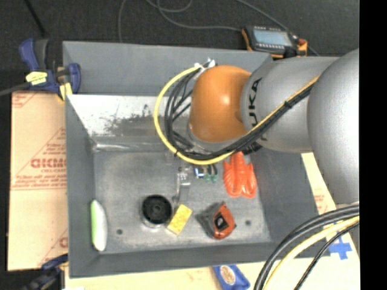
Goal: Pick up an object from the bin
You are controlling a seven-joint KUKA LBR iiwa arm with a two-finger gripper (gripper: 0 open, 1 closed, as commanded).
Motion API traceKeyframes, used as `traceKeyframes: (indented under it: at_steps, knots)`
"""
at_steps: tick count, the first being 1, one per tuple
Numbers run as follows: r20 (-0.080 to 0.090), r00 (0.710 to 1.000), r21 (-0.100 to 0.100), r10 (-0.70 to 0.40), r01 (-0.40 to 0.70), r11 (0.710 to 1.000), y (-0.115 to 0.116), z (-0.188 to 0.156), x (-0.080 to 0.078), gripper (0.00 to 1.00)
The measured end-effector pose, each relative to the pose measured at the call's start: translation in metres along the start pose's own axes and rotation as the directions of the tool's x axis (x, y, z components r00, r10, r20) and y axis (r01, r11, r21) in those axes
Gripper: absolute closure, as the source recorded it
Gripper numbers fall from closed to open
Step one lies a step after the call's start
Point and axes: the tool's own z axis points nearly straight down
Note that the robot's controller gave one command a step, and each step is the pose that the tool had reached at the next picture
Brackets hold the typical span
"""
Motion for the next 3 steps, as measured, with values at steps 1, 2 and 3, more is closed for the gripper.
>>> traceKeyframes:
  at_steps: [1, 2, 3]
  knots:
    - [0.008, 1.000, -0.001, 0.002, -0.002, 1.000, 0.000, -0.005, -0.002, 0.00]
    - [0.007, 0.999, 0.001, -0.039, 0.039, 0.999, 0.030, 0.061, 0.017, 0.00]
    - [0.003, 0.995, 0.003, -0.099, 0.099, 0.995, 0.033, -0.006, 0.023, 0.00]
